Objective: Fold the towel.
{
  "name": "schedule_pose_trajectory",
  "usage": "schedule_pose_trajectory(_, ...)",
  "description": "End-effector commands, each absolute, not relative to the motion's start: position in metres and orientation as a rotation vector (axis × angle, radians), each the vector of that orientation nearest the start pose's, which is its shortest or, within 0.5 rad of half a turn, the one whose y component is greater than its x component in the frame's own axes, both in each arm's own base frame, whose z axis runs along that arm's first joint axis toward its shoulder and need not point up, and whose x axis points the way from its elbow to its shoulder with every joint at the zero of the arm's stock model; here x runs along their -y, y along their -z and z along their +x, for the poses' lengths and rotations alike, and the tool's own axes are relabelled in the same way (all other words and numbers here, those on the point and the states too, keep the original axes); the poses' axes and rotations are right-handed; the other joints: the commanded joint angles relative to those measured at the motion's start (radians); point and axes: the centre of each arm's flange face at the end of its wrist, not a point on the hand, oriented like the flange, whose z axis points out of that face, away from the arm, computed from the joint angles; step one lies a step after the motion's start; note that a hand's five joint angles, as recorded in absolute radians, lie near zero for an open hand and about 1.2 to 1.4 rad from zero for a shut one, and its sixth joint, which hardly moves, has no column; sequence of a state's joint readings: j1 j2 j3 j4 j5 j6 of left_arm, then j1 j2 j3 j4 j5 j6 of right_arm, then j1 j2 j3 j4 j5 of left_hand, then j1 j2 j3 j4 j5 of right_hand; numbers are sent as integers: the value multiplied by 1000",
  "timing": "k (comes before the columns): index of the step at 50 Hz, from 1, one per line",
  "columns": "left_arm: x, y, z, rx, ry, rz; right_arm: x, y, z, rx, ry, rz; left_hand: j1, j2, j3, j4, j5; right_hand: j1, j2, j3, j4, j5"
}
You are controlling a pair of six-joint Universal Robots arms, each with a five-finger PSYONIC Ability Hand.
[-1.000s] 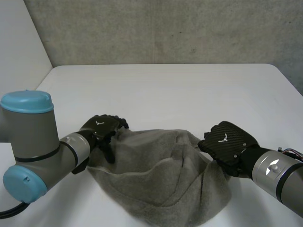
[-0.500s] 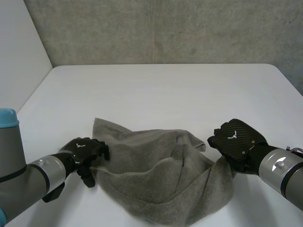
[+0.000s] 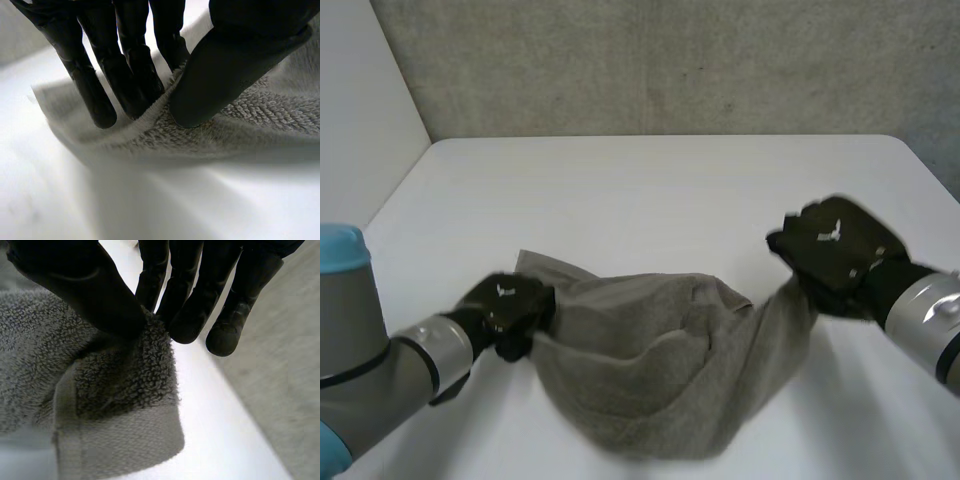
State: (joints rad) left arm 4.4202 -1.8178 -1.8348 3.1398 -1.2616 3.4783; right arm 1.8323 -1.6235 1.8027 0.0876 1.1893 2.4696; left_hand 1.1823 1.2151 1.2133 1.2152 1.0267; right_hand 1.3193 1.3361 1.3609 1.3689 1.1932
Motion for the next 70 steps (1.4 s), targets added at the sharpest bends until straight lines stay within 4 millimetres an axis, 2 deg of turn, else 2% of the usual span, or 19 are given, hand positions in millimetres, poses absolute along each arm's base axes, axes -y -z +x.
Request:
schedule_pose_trajectory(1,227,-259,-237,-2413,2167,1031,205,-310,229,-1710,2243,-1309,214,181,183,181,195,77,60,35,27,29)
schedule_pose_trajectory(3,225,-310,-234,-2294,2440,885,206,-330,231,-1539,2374,-1312,214,181,183,181,195,77,60,35,27,29)
schedule_pose_trajectory(5,222,-330,-232,-2255,2554,817,207,-335,232,-1467,2408,-1323,214,181,183,181,195,77,60,35,27,29)
schedule_pose_trajectory(12,207,-360,-228,-2252,2731,700,210,-340,232,-1405,2395,-1343,214,181,183,181,195,77,60,35,27,29)
schedule_pose_trajectory(20,182,-342,-222,-2461,2539,721,202,-332,212,-1793,2042,-1321,214,181,183,181,195,77,60,35,27,29)
schedule_pose_trajectory(27,185,-326,-220,-2502,2394,775,210,-318,205,-1960,1840,-1314,214,181,183,181,195,77,60,35,27,29)
schedule_pose_trajectory(34,226,-263,-233,-2665,2058,888,239,-278,213,-2021,1684,-1402,214,181,183,181,195,77,60,35,27,29)
schedule_pose_trajectory(40,268,-246,-256,-2663,2066,924,264,-266,240,-1932,1753,-1425,214,181,183,181,195,77,60,35,27,29)
schedule_pose_trajectory(45,314,-276,-283,-2451,2304,883,303,-286,263,-1846,2089,-1340,214,181,183,181,195,77,60,35,27,29)
schedule_pose_trajectory(47,342,-325,-286,-2221,2534,711,329,-315,269,-1727,2370,-1215,214,181,183,181,195,77,60,35,27,29)
schedule_pose_trajectory(48,342,-325,-286,-2220,2535,710,329,-315,269,-1726,2371,-1214,214,181,183,181,195,77,60,35,27,29)
schedule_pose_trajectory(50,353,-379,-282,-1998,2764,505,343,-344,271,-1558,2608,-1096,214,181,183,181,195,77,60,35,27,29)
schedule_pose_trajectory(51,353,-379,-282,-1997,2765,504,343,-344,271,-1557,2609,-1095,214,181,183,181,195,77,60,35,27,29)
schedule_pose_trajectory(52,354,-403,-279,-1892,2873,410,346,-355,270,-1495,2690,-1045,214,181,183,181,195,77,60,35,27,29)
schedule_pose_trajectory(58,344,-440,-273,-1791,3029,293,330,-356,269,-1557,2607,-1088,214,181,183,181,195,77,60,35,27,29)
schedule_pose_trajectory(61,342,-434,-273,-1840,2995,305,323,-347,269,-1622,2520,-1135,214,181,183,181,195,77,60,35,27,29)
schedule_pose_trajectory(66,333,-367,-273,-2247,2666,406,290,-293,268,-1768,2090,-1440,214,181,183,181,195,77,60,35,27,29)
schedule_pose_trajectory(67,333,-366,-273,-2248,2665,406,290,-293,268,-1768,2089,-1441,214,181,183,181,195,77,60,35,27,29)
schedule_pose_trajectory(70,318,-320,-271,-2474,2448,477,270,-265,266,-1760,1944,-1626,214,181,183,181,195,77,60,35,27,29)
